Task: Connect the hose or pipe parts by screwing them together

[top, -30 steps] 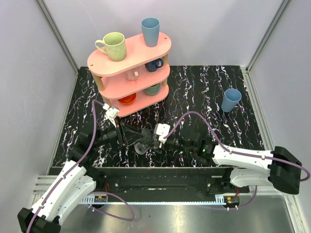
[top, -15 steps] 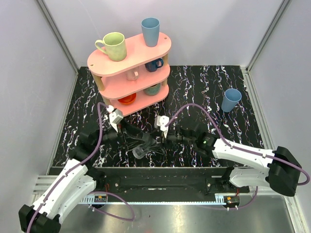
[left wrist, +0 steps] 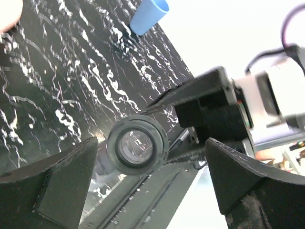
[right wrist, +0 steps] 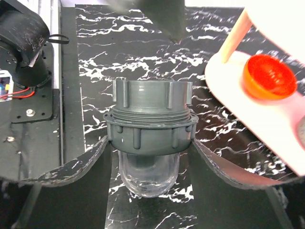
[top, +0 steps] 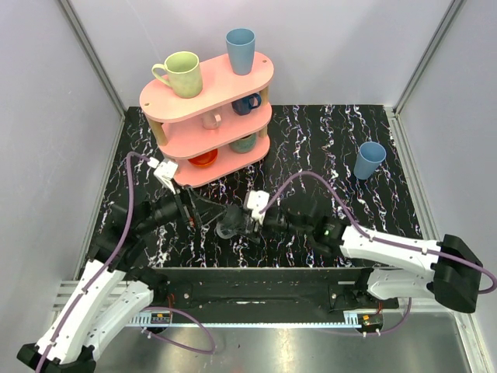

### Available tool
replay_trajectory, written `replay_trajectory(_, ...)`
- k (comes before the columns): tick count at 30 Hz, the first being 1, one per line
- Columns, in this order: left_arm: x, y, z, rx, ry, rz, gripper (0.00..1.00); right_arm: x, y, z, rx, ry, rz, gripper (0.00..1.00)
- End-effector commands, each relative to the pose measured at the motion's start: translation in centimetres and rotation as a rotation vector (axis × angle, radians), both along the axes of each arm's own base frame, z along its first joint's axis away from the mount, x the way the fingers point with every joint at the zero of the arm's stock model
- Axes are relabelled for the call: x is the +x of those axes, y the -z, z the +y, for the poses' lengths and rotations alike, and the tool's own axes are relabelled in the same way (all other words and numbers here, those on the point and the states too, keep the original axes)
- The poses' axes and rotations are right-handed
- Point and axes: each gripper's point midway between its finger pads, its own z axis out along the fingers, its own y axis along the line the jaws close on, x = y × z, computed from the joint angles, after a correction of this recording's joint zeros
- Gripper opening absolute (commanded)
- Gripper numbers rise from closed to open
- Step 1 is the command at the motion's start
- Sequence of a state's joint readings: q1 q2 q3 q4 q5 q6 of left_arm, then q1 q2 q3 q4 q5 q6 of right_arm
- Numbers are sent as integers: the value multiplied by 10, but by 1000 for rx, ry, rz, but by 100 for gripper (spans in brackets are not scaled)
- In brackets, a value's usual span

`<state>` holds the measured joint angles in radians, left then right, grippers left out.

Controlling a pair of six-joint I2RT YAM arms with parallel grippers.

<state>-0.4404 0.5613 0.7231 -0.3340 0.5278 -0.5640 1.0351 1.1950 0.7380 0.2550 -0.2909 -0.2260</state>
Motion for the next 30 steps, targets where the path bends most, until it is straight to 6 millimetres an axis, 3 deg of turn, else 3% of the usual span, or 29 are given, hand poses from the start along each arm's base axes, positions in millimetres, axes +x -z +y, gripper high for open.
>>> replay_trajectory(1, 8, 3, 5, -32, -124, 246, 97, 12, -51, -4, 98, 144, -348, 0)
replay_trajectory(6, 6, 2, 0, -56, -132, 366, 95, 8, -55, -3, 26, 251, -544, 0)
replay_trajectory(13, 3, 10, -4, -89, -132, 469, 96, 2, -71, -3, 78, 343, -640, 0)
replay_trajectory(20, 0, 1, -10, -195, -113, 500, 95, 5, -64, 4, 8, 403, -748, 0)
replay_trajectory(30, -5, 14, -8, -211, -123, 544, 72, 3, -60, 12, 24, 401, -697, 0)
